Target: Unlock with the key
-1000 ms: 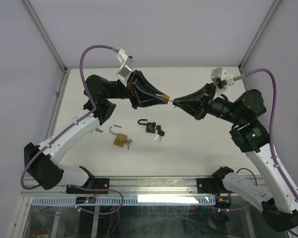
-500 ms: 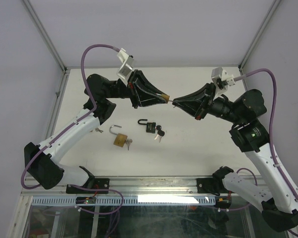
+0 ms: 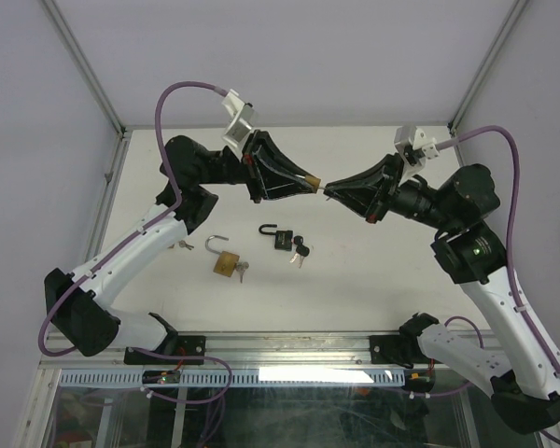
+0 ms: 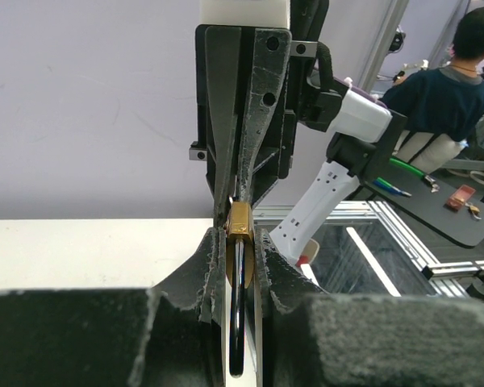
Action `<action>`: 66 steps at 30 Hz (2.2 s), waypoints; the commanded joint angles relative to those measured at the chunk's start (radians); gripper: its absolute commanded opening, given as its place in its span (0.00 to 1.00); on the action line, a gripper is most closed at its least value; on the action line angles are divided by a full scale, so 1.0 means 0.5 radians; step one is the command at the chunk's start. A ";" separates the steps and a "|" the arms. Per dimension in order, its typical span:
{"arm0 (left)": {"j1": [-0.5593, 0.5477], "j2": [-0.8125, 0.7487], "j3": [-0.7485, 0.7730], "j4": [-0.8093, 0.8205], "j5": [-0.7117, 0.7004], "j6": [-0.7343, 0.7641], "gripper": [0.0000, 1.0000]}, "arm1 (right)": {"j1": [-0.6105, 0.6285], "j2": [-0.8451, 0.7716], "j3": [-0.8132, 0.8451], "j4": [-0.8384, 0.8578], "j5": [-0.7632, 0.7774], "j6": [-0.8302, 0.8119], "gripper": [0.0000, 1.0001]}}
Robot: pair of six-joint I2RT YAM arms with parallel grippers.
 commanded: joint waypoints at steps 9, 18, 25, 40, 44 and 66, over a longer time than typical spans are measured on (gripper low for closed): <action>-0.173 0.022 0.104 -0.348 -0.178 0.313 0.00 | 0.044 0.081 0.082 0.244 -0.103 0.020 0.00; -0.244 0.052 0.032 -0.349 -0.175 0.492 0.00 | 0.064 0.150 0.125 0.282 -0.348 0.066 0.00; -0.189 -0.029 0.010 -0.507 -0.028 1.123 0.00 | 0.061 0.156 0.140 0.101 -0.540 0.332 0.00; -0.263 -0.151 -0.077 -0.841 0.096 1.984 0.00 | 0.059 0.132 0.087 0.270 -0.547 0.895 0.00; -0.264 -0.147 -0.095 -0.739 0.012 1.654 0.00 | 0.061 0.087 0.096 0.249 -0.484 0.762 0.00; -0.230 -0.196 -0.217 -0.299 -0.311 0.849 0.00 | 0.047 -0.164 0.059 -0.460 0.072 -0.336 0.79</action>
